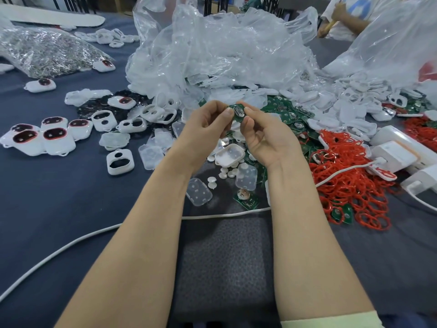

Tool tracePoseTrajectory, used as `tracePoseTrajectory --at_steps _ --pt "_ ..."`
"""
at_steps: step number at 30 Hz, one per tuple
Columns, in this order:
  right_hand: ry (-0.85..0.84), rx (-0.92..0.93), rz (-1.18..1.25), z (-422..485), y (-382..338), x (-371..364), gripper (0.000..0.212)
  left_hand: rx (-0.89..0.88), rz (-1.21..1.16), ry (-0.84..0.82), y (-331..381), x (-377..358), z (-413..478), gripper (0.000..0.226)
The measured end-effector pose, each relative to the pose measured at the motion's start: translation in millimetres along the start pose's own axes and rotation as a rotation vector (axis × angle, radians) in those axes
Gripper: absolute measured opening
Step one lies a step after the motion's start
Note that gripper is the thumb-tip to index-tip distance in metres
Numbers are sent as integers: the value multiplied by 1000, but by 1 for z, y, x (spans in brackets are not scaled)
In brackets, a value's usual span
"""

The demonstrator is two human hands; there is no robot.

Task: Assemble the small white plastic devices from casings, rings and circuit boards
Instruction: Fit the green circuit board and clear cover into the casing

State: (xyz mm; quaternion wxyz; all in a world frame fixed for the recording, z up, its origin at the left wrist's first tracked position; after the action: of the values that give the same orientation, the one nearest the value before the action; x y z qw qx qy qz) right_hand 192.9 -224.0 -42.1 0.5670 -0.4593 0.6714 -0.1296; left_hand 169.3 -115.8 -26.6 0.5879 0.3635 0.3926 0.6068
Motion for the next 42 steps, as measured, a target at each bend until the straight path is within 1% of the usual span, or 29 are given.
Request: tracePoseTrajectory --at_steps 3,5,8,10,12,14,16,18,20,22,24,26,27,28,30,31,32,34,35,37,39,42 --pt "14 70 -72 0 -5 -2 19 13 13 74 -1 7 0 24" --pt "54 144 -148 0 -10 -1 17 0 85 117 1 11 1 24" --pt "134 218 -218 1 -14 4 11 -17 223 128 3 10 2 20" --pt "161 244 -249 2 -15 5 9 -13 256 118 3 8 2 16" --pt "177 275 -322 1 -17 3 8 -7 259 139 4 11 1 18" --pt "199 306 -495 0 -19 0 8 17 239 201 3 17 0 20" --pt "226 333 -788 -1 -21 -4 9 48 202 262 2 22 0 14" --pt "210 336 -1076 -2 -17 -12 9 71 172 307 0 26 0 11" --pt "165 360 -1176 -4 -15 -20 9 56 223 312 2 28 0 11" --pt "147 417 -1129 -6 -18 -23 7 9 331 268 5 27 2 10" --pt "185 494 -1137 -10 -25 -24 3 -37 440 211 9 23 2 10" --pt "193 525 -1110 -11 -29 -23 8 -63 459 208 13 21 2 12" --pt "177 518 -1044 -11 -29 -21 10 -62 423 239 13 22 1 16" --pt "149 498 -950 -10 -28 -21 12 -54 378 280 13 24 -1 23" --pt "74 426 -750 -7 -22 -22 11 -31 306 346 12 26 -3 46" --pt "38 388 -692 -5 -18 -24 10 -36 284 374 12 26 -4 54" --pt "6 361 -689 -3 -15 -26 11 -49 267 411 13 28 -6 59" --pt "-36 339 -820 -3 -10 -31 17 -57 244 480 15 33 -8 58" --pt "-52 340 -888 -3 -9 -33 21 -45 220 486 14 34 -8 57" --pt "-65 358 -931 -6 -9 -35 30 -21 148 437 8 31 -5 55" --pt "-36 425 -964 -8 -11 -40 35 -11 119 395 4 27 -3 53" --pt "-8 524 -960 -9 -10 -48 40 15 58 393 1 25 -2 58"
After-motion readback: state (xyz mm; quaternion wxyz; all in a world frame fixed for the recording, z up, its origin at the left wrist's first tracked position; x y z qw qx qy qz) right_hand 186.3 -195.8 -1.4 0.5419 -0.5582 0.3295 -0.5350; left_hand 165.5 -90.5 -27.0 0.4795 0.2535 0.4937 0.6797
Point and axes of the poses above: each hand's wrist, its own z-axis towards the middle knuckle, its own x-axis out of the back of the hand, y = z × x, the point moved 9 cm from there along z, towards the middle knuckle, and after that the axes turned 10 degrees about -x, right-handed, at the moved point
